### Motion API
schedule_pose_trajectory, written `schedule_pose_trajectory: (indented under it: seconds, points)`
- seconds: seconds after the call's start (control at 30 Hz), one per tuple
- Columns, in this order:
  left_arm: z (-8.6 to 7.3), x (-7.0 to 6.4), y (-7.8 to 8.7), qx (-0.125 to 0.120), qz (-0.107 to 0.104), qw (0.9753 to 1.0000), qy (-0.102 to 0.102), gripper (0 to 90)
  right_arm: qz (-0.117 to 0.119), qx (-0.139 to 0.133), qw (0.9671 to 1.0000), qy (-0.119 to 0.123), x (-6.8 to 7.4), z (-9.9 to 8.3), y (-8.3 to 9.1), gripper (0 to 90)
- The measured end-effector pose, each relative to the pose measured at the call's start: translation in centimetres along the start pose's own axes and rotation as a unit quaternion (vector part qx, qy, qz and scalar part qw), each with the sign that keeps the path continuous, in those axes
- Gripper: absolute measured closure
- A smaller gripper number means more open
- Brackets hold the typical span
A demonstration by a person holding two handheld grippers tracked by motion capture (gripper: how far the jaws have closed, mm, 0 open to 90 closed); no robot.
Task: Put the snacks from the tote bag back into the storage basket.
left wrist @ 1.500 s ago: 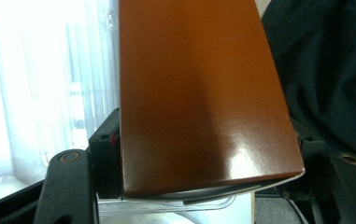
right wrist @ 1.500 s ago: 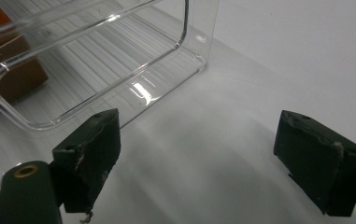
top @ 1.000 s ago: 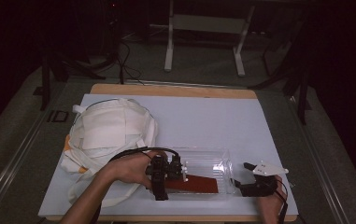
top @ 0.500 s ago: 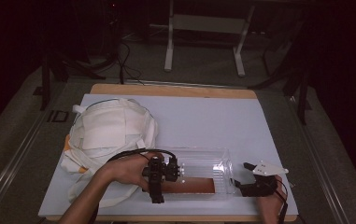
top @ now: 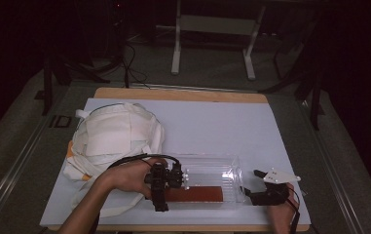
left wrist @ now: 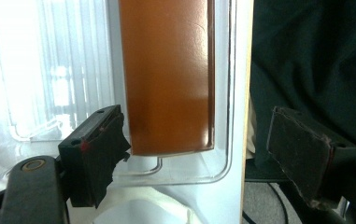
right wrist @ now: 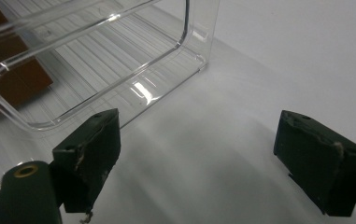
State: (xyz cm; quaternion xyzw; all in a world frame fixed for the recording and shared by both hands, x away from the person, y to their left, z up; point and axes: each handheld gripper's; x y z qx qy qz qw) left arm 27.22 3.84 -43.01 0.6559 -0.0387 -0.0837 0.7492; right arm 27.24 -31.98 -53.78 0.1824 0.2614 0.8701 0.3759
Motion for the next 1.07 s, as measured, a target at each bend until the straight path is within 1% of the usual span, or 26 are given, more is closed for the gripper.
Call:
schedule_pose_trajectory:
  seconds: [0.13,0.47,0.73,0.87,0.97,1.0,1.03,1.07]
  points:
    - [-0.2,-0.1,0.5,-0.007,0.007,0.9999,-0.001,19.6,0.000,0.000,1.0000,0.000,0.0,0.0,0.0,14.8]
    - [-0.9,-0.1,1.2,-0.021,0.021,0.9995,0.008,20.4,0.000,-0.001,1.0000,0.000,0.0,0.0,0.0,14.8]
    - [-1.5,0.0,1.7,-0.036,0.038,0.9985,0.016,20.4,0.000,-0.001,1.0000,-0.001,0.0,0.0,0.0,14.8]
    - [-2.0,0.0,2.1,-0.052,0.053,0.9969,0.025,20.4,0.000,-0.001,1.0000,-0.002,0.0,0.0,0.0,14.8]
    - [-2.5,0.0,2.3,-0.068,0.069,0.9949,0.029,20.4,0.000,-0.001,1.0000,-0.002,0.0,0.0,0.0,14.8]
    - [-2.7,0.0,2.4,-0.074,0.070,0.9942,0.033,20.3,0.000,-0.001,1.0000,-0.002,0.0,0.0,0.0,14.8]
    - [-2.9,0.0,2.4,-0.083,0.075,0.9930,0.036,20.4,0.000,-0.001,1.0000,-0.002,0.0,0.0,0.0,14.8]
    - [-3.1,-0.1,2.5,-0.087,0.079,0.9924,0.037,20.3,0.000,-0.001,1.0000,-0.003,0.0,0.0,0.0,14.8]
Point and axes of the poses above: each handheld gripper's, and its own axes: y roughly backward along the jaws, z roughly out of its top, x roughly to its left, and after that the axes turned 10 degrees about -y, right-handed
